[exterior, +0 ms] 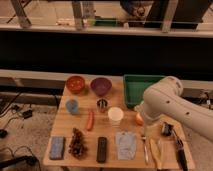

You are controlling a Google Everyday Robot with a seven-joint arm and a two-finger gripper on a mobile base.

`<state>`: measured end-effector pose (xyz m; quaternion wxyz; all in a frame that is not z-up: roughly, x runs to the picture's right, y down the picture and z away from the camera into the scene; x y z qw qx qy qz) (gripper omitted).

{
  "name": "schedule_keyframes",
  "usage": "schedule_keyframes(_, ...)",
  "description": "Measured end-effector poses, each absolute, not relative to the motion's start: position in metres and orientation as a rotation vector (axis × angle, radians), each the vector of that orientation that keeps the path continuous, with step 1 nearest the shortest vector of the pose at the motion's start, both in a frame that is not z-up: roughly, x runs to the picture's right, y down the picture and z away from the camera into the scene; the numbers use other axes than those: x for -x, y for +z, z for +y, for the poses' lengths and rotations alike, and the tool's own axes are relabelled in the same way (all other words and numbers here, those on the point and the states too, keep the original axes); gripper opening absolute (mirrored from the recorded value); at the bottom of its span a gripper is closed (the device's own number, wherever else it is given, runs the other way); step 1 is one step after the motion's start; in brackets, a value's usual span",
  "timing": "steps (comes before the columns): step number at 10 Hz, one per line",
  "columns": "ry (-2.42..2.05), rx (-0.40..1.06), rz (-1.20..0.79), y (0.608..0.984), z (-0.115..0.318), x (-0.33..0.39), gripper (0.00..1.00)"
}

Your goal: Place sponge in plastic cup

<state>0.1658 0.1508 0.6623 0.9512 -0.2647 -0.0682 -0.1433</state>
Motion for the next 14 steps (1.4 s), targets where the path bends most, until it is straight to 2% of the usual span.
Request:
schedule_keyframes(7,-0.648,0.474,-0.337,0.623,0.194,-0.055,0.80)
schedule_keyframes(14,-0.827,0.483,-0.382,0.632,0.233,0.044,0.80)
